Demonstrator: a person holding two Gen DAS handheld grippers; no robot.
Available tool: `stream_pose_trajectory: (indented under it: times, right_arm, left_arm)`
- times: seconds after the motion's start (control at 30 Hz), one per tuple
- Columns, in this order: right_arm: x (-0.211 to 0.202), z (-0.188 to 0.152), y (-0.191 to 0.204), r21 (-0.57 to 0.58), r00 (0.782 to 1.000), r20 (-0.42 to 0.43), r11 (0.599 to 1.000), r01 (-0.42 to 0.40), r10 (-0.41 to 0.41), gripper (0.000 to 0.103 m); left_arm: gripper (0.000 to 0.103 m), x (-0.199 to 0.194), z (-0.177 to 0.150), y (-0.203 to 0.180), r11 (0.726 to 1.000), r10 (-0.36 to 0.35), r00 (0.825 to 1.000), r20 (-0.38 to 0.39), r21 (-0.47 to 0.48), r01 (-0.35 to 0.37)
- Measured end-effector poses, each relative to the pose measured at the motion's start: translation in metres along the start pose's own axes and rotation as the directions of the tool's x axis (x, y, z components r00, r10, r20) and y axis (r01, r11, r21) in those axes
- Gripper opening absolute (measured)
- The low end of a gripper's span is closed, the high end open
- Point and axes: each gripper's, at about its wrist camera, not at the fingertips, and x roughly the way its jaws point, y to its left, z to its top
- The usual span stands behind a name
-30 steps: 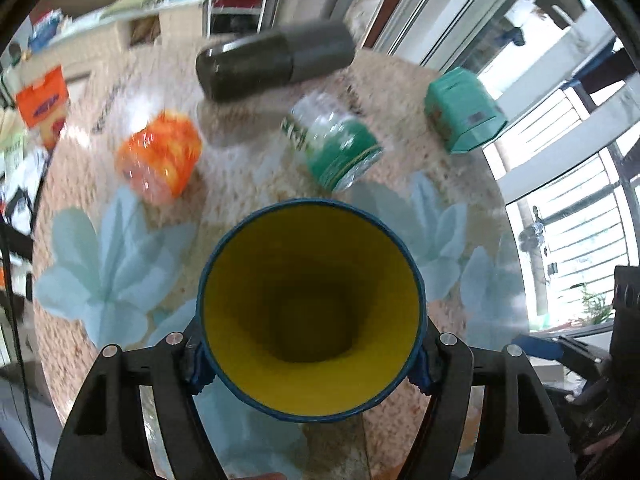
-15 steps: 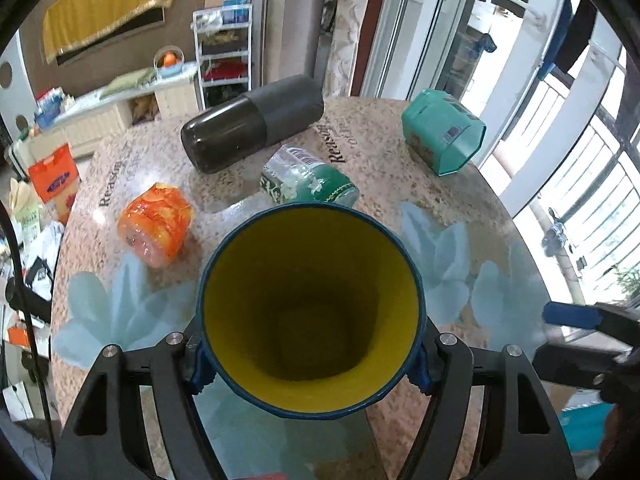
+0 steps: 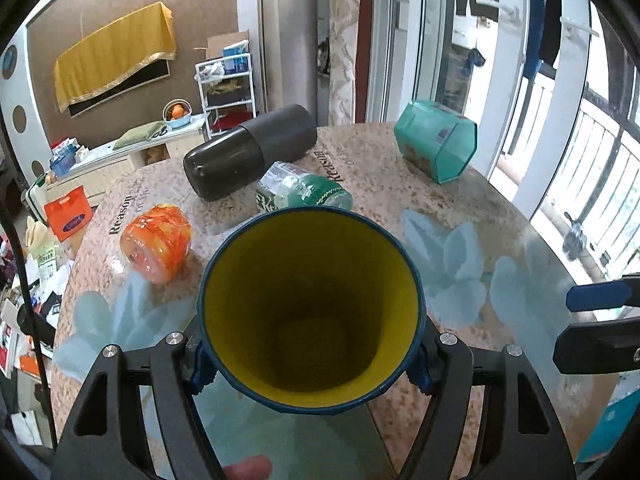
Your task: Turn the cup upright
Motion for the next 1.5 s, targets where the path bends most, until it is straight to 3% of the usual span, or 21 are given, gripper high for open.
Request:
stream_pose_trajectory:
  times: [0.2, 0.3, 0.37, 0.53, 0.77, 0.93, 1.03, 1.13, 1.33, 1.43, 1.5]
  right_arm:
    - [-0.001, -0.004, -0.001, -0.004, 1.000, -0.007, 1.000, 0.017, -0.017, 0.095]
    - [-0.002, -0.006, -0.002, -0.007, 0.999, -0.014, 0.999, 0.031, -0.032, 0.095]
    - [-0.003, -0.007, -0.003, -0.010, 0.999, -0.016, 0.999, 0.039, -0.039, 0.095]
    - [-0.007, -0.008, -0.006, -0.006, 0.999, -0.005, 0.999, 0.049, -0.049, 0.095]
    - [-0.017, -0.006, -0.007, 0.020, 0.998, 0.027, 0.999, 0.047, -0.048, 0.095]
    - [-0.025, 0.000, 0.005, 0.000, 0.996, 0.062, 0.998, 0.058, -0.057, 0.099]
    - [-0.028, 0.006, 0.018, -0.024, 0.995, 0.082, 0.998, 0.058, -0.056, 0.103]
    - [-0.032, 0.013, 0.033, -0.059, 0.994, 0.096, 0.996, 0.065, -0.059, 0.103]
    - [-0.044, 0.023, 0.075, -0.146, 0.982, 0.138, 0.978, 0.147, -0.127, 0.103]
    - [-0.052, 0.028, 0.094, -0.127, 0.975, 0.150, 0.975, 0.183, -0.163, 0.103]
    - [-0.052, 0.031, 0.101, -0.097, 0.973, 0.139, 0.975, 0.199, -0.185, 0.103]
  left_arm:
    - [0.076, 0.001, 0.000, -0.001, 1.000, -0.010, 1.000, 0.022, 0.017, 0.010]
    - [0.078, 0.007, -0.001, -0.004, 0.999, -0.014, 1.000, -0.004, 0.035, 0.015]
    - [0.086, 0.011, -0.003, -0.007, 0.999, -0.020, 1.000, -0.023, 0.042, 0.021]
    - [0.087, 0.007, -0.003, -0.007, 0.998, -0.059, 0.998, -0.031, 0.012, 0.059]
    - [0.088, -0.016, 0.002, 0.004, 0.991, -0.133, 0.988, -0.083, -0.015, 0.133]
    - [0.088, -0.040, 0.010, 0.011, 0.987, -0.149, 0.983, -0.109, 0.045, 0.154]
    - [0.101, -0.055, 0.018, 0.017, 0.979, -0.181, 0.973, -0.144, 0.071, 0.193]
    - [0.101, -0.068, 0.030, 0.029, 0.965, -0.242, 0.951, -0.191, 0.058, 0.257]
    - [0.101, -0.084, 0.059, 0.055, 0.957, -0.283, 0.932, -0.225, 0.002, 0.291]
    - [0.101, -0.086, 0.070, 0.067, 0.952, -0.294, 0.916, -0.274, 0.001, 0.306]
    - [0.101, -0.091, 0.074, 0.073, 0.950, -0.290, 0.916, -0.276, 0.029, 0.310]
